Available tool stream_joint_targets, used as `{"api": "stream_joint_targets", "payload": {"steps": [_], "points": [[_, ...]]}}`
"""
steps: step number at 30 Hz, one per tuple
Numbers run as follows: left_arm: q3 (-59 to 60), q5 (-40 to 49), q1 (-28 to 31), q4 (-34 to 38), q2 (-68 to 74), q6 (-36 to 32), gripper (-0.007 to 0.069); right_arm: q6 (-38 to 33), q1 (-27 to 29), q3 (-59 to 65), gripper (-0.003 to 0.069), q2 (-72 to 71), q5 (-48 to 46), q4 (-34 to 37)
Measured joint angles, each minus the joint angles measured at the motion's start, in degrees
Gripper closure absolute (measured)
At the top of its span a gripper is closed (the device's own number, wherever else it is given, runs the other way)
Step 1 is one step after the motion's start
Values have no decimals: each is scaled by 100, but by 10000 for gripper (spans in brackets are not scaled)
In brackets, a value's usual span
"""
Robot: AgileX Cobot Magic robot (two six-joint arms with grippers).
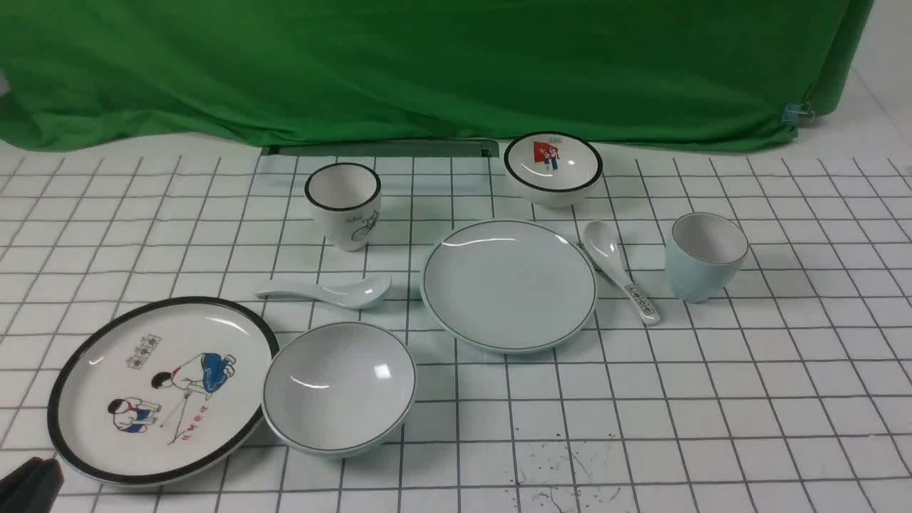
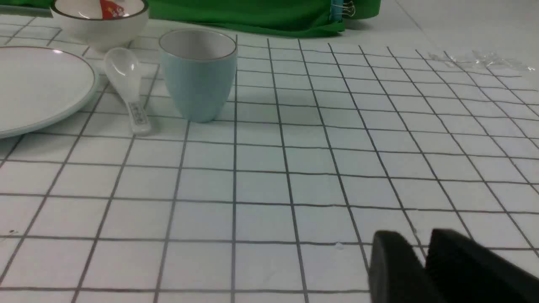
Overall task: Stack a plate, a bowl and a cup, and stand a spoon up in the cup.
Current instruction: Use the left arm to grab a blue rice bowl
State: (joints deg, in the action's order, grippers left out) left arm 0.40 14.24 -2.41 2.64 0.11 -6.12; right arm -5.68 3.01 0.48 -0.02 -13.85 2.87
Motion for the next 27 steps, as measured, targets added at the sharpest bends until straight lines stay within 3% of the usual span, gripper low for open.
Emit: {"api": "stream_joint_targets", "payload": {"steps": [27], "points": [[0, 0, 0, 0, 0, 0, 653, 0, 0, 0, 423, 0, 0, 0]]}}
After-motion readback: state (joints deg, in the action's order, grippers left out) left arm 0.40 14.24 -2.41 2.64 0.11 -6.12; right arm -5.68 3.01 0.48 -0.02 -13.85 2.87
